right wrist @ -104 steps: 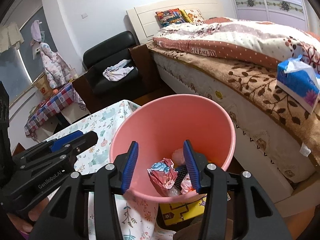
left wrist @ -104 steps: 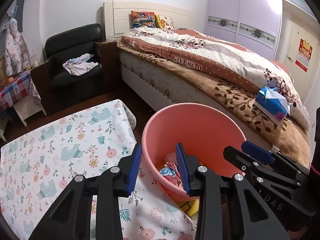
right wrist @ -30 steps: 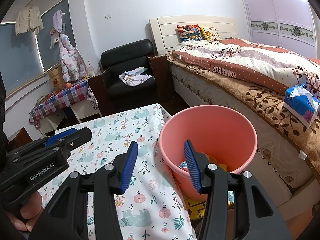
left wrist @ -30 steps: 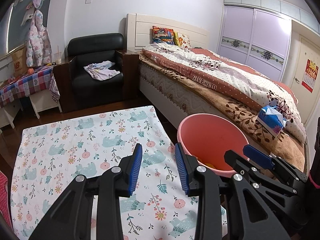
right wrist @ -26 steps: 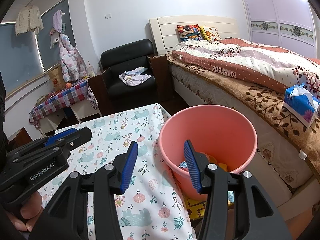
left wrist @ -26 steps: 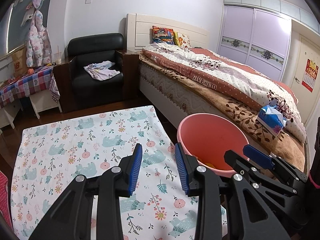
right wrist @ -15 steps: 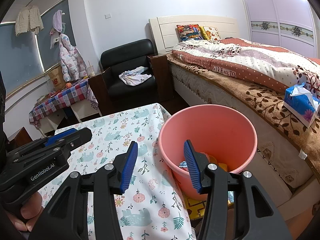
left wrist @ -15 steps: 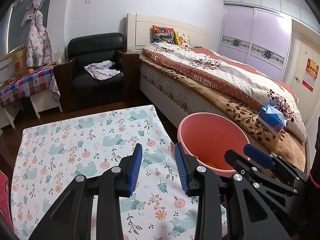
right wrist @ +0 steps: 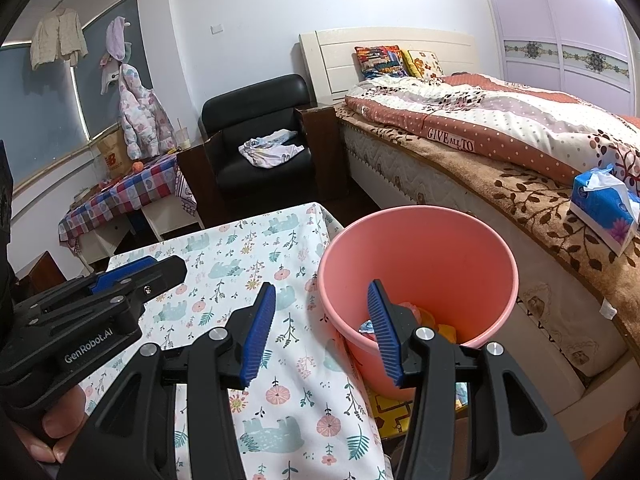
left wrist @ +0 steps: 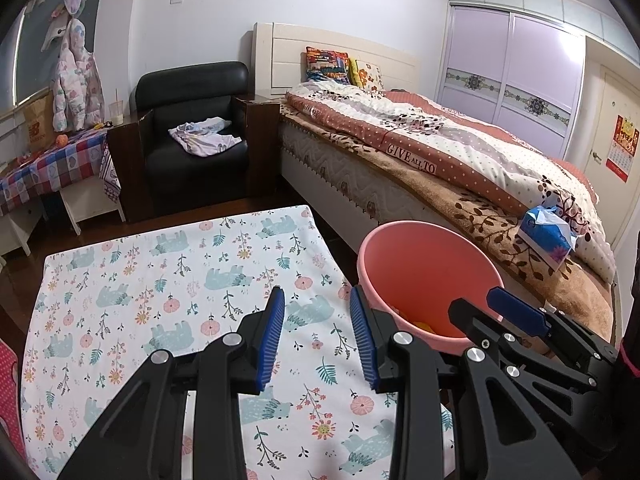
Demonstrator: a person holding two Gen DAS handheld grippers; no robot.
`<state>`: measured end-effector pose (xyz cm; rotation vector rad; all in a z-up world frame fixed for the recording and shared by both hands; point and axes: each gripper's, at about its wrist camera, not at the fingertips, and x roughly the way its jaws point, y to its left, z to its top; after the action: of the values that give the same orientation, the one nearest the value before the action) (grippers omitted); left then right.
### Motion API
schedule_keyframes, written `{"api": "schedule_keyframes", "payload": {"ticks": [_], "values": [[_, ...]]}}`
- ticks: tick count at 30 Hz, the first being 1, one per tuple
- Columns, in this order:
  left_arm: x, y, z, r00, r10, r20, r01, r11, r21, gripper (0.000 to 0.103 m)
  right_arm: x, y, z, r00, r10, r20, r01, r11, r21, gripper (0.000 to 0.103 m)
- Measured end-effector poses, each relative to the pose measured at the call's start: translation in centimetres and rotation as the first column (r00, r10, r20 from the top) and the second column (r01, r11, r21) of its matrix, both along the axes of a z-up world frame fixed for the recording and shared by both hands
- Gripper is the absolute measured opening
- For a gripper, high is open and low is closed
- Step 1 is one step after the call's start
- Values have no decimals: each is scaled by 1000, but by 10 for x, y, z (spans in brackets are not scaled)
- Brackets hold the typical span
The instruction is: Collect trash
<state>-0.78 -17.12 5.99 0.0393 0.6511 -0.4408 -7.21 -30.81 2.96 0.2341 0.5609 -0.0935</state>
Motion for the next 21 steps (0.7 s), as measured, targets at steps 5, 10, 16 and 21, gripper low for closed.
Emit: {"api": "schedule_keyframes", "payload": {"ticks": [5, 10, 16, 21], "values": [[1, -1, 0, 1000, 3, 0, -3, 1000, 0, 33, 2, -3, -1, 1000, -2, 2, 2, 1000, -1, 49], [-1, 6, -4, 1000, 18, -8, -18, 1000, 1, 33, 2, -5, 0, 1000, -18, 22, 18, 1000, -9, 49], [4, 10, -6, 999, 31, -10, -31, 1000, 1, 33, -7, -4, 11, 995, -46, 89, 49, 998, -41, 49], [5, 6, -4, 999, 40, -6, -40, 999, 6, 33, -12, -3, 17, 992, -51, 115, 58, 997, -50, 49]]}}
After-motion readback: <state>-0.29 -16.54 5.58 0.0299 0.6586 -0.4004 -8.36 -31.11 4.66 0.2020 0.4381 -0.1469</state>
